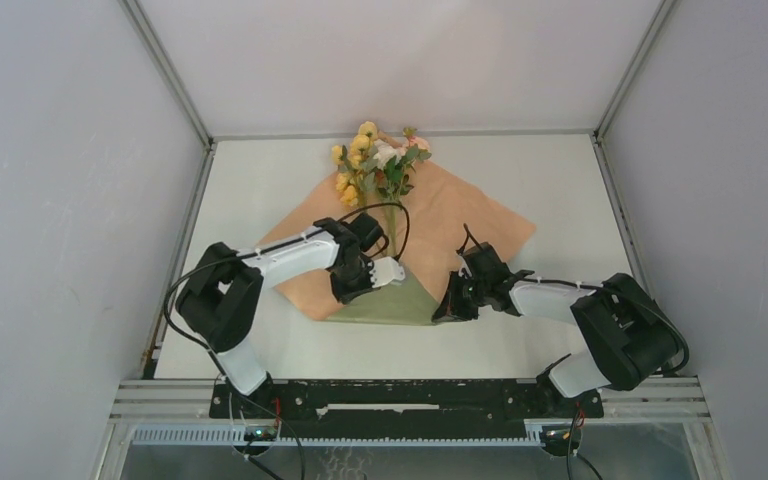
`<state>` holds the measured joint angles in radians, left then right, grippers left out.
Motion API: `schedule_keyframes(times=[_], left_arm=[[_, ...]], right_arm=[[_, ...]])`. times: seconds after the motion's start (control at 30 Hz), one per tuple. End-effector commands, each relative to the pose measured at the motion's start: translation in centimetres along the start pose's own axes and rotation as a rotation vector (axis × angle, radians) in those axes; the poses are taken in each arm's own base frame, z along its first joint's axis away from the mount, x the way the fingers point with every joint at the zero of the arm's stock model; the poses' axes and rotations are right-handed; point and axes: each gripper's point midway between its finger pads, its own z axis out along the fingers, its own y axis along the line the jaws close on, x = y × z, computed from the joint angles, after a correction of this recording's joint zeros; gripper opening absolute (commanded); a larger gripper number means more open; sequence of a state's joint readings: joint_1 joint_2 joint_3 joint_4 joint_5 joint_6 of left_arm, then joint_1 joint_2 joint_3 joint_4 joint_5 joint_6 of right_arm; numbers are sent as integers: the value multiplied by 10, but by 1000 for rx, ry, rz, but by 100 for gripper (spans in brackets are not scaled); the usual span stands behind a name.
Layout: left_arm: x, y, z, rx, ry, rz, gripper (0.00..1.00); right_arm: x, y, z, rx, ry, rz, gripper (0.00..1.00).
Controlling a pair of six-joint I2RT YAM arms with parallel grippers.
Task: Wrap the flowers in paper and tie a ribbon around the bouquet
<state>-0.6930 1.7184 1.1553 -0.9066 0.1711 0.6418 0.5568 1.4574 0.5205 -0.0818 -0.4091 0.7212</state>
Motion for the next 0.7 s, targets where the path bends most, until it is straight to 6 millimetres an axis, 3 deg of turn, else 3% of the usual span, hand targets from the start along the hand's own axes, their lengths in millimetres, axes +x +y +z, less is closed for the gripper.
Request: schedule_keyframes(times=[0.0,0.17,0.3,0.47,0.57,0.67], left_arm=[[42,-2,25,-39,152,125,8],[67,-31,33,38,187,155,8],[89,-44,38,37,217,128,7],[95,-41,15,-61,162,94,7],[90,-39,-12,-100,111,63,7],[58,-35,-40,-128,1,32,9]], right_arm=[[-1,-23,4,110,-9,2,1],[0,-30,2,148,-18,5,1],[1,-31,-3,161,-21,3,1],[2,-34,-12,189,-33,-11,1],[2,-34,-13,189,-33,-13,1],[2,-33,-13,183,-30,-9,1]])
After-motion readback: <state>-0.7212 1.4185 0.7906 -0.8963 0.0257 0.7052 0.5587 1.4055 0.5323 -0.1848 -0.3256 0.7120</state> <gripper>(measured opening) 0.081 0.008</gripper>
